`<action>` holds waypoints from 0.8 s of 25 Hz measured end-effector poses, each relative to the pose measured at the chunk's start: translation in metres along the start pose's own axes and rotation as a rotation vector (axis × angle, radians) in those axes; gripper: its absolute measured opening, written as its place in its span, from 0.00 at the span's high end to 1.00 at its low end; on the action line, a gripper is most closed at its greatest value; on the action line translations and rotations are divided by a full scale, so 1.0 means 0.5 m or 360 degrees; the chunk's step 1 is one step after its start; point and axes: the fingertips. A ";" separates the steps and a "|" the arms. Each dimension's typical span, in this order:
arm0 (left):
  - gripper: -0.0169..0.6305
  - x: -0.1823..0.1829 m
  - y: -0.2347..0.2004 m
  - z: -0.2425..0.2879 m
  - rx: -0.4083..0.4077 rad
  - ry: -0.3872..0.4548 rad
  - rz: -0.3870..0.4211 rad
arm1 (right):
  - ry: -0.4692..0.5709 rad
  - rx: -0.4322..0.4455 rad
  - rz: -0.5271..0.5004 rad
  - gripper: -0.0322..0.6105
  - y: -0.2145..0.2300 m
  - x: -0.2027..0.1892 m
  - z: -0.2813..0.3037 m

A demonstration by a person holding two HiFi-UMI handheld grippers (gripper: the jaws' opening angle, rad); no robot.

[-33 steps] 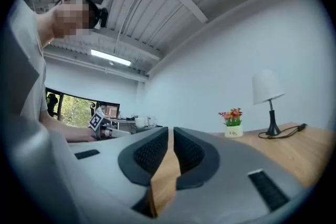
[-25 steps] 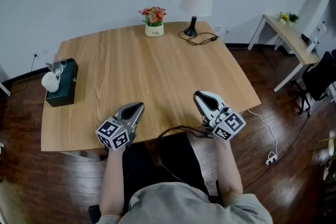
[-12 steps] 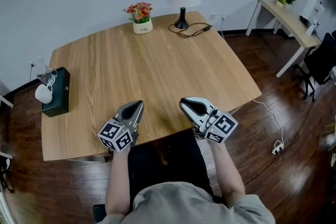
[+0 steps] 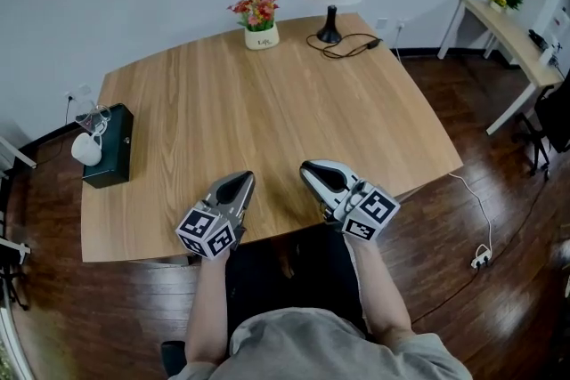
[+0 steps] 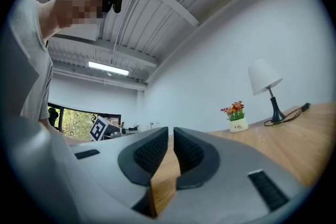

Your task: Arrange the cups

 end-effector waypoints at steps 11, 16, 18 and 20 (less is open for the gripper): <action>0.96 -0.041 -0.026 0.021 0.0094 -0.0214 -0.0038 | -0.0082 0.0108 -0.0093 0.91 -0.065 -0.015 -0.002; 0.96 -0.071 -0.018 0.032 0.0137 -0.0335 0.0121 | -0.0051 0.0119 -0.0114 0.91 -0.066 0.000 -0.010; 0.96 -0.071 -0.022 0.032 0.0147 -0.0341 0.0114 | -0.0044 0.0122 -0.0098 0.91 -0.063 -0.001 -0.010; 0.96 -0.072 -0.022 0.032 0.0150 -0.0342 0.0112 | -0.0043 0.0127 -0.0088 0.91 -0.062 -0.002 -0.011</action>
Point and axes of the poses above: the fingertips, and each gripper's own axes: z forward along the fingers, y to its right, x out of its top, and after that the axes turned 11 degrees about -z, right-handed
